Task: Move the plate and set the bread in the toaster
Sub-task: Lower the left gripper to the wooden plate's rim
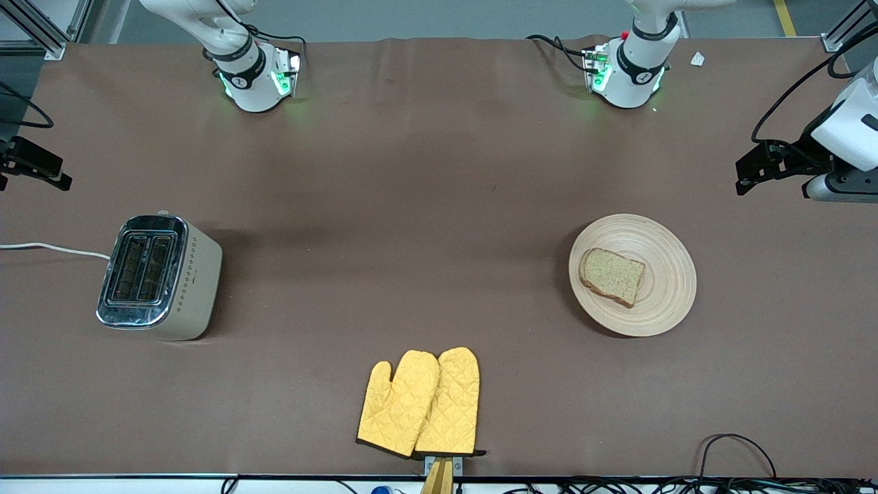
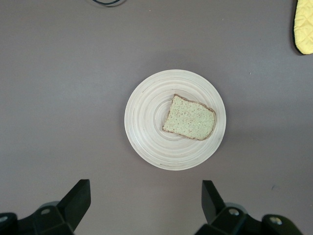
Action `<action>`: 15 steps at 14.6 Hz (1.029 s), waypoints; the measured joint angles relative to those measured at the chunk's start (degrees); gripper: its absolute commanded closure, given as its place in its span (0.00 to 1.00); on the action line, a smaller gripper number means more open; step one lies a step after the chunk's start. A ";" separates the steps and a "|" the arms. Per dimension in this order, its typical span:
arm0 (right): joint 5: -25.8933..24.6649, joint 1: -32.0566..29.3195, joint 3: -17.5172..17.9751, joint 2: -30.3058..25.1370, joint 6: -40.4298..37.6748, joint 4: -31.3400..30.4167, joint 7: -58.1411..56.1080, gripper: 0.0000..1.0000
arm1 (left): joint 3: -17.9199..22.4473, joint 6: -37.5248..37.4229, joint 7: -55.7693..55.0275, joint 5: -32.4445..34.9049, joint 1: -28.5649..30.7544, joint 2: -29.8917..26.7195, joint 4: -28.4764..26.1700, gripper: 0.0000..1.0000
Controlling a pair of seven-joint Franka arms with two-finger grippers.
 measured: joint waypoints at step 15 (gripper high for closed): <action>0.00 -0.07 -0.10 0.00 -0.17 0.00 0.00 0.00 | 0.78 0.01 17.47 -21.49 20.19 17.76 -1.09 0.00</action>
